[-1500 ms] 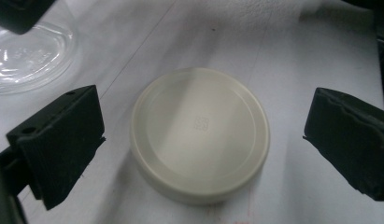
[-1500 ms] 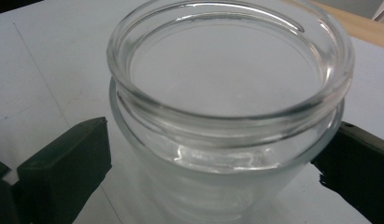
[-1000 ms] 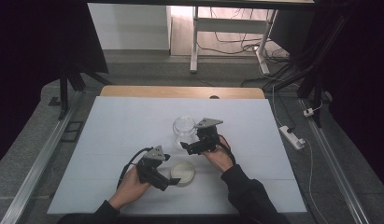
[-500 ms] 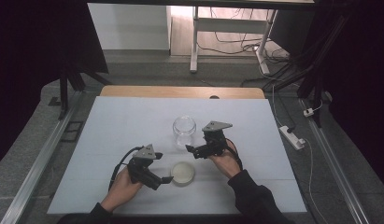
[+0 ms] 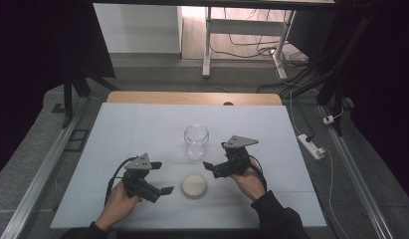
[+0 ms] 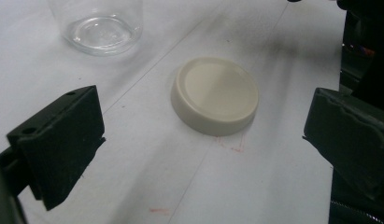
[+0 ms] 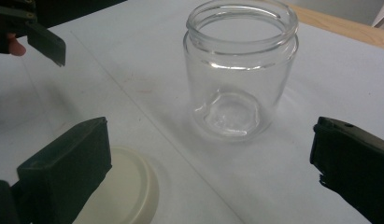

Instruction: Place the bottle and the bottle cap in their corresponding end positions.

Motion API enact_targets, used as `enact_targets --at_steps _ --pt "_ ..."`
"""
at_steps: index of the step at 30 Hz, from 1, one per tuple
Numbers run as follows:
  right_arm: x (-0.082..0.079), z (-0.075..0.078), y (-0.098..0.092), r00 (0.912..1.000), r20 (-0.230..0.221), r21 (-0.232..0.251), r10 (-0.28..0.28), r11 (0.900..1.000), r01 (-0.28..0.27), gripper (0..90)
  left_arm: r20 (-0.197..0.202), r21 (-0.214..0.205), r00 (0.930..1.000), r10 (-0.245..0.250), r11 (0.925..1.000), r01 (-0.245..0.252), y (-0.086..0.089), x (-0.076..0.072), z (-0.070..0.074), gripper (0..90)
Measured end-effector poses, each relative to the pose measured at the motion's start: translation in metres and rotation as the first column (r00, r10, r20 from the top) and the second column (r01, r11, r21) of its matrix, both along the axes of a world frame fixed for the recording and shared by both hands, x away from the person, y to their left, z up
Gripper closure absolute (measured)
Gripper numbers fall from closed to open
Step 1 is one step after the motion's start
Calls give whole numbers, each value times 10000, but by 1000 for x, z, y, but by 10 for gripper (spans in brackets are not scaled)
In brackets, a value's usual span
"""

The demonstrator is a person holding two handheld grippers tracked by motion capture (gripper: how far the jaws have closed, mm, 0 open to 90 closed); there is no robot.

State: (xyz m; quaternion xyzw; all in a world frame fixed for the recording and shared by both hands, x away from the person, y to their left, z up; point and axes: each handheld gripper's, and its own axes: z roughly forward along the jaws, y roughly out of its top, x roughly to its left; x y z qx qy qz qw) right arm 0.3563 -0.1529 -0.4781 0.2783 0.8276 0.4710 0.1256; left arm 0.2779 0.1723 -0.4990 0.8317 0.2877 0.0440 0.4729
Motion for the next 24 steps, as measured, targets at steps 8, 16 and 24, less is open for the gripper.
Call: enact_targets --at_steps 8,16,24 --pt "-15 2 -15 9999 0 9 -135 9999 135 0 18 66 9992 394 9992 -394 18 -12 2 0" --pt "-31 3 -33 9995 -52 39 -323 9995 324 0 88 -78 9971 753 9971 -752 33 -24 2 0" --pt "-47 5 -52 9980 87 159 -626 9979 624 0 98 -203 9935 1132 9934 -1130 46 -33 3 0"
